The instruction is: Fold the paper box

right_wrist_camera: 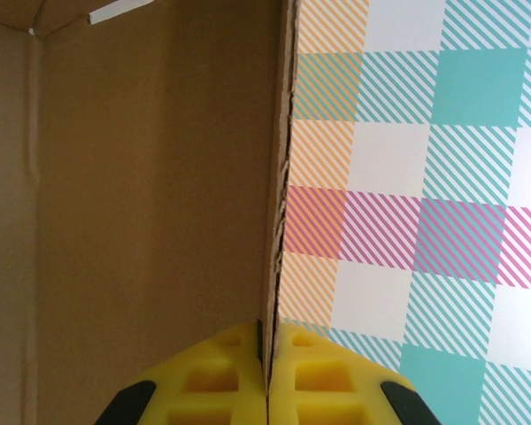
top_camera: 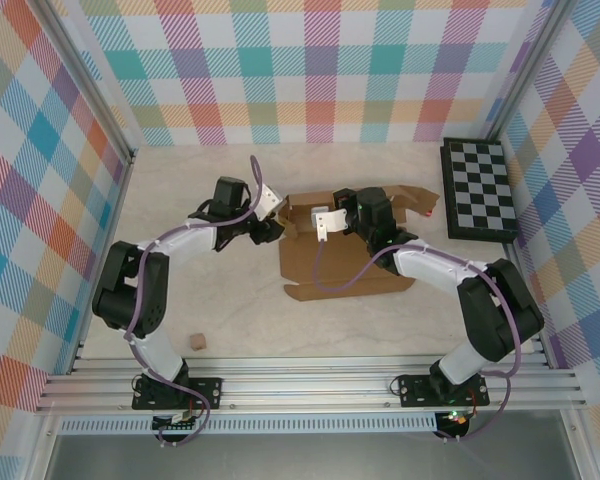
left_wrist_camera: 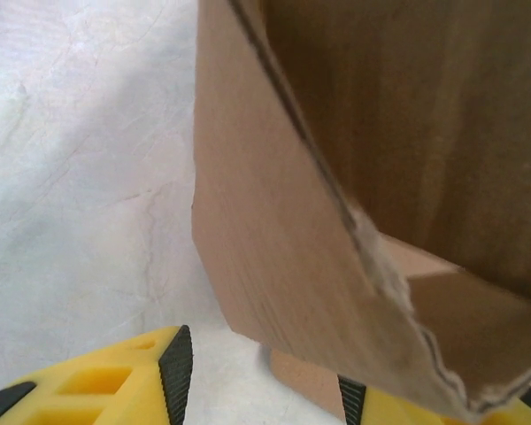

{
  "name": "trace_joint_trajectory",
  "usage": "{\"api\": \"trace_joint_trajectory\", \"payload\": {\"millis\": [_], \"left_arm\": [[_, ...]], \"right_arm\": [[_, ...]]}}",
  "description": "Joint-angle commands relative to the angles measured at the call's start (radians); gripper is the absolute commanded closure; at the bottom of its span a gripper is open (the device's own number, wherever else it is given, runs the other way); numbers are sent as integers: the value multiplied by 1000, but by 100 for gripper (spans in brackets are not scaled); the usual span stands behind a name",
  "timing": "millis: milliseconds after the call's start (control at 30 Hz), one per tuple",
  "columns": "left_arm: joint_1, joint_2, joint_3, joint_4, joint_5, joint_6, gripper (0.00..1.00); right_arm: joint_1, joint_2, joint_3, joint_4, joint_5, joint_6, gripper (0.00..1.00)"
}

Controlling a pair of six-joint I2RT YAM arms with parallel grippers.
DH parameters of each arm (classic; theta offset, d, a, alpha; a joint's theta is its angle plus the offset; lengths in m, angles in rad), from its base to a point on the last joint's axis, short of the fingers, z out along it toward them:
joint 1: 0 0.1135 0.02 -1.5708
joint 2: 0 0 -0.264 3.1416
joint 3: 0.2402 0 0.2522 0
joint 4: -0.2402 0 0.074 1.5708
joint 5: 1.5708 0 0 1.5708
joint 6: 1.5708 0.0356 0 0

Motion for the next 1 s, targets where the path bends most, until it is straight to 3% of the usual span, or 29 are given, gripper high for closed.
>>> {"api": "trace_joint_trajectory", "payload": {"millis": [0,267,367,633,967], "left_arm": [[-46,25,18,120,-16,-56,49],[-107,24,-67,317,-81,-136,48],[-104,11,-85,309,-99,-127,47],[14,-37,-137,308,23,-201,46],[-1,25,-94,302,96,-236,46]], "right_arm": [[6,19,14,-58,-45,23,100],[6,54,59,-137,-8,76,100],[-5,66,35,-101,-7,57,100],[-50,74,-24,-35,-47,9,100],[-49,167,-29,99,2,-80,100]]}}
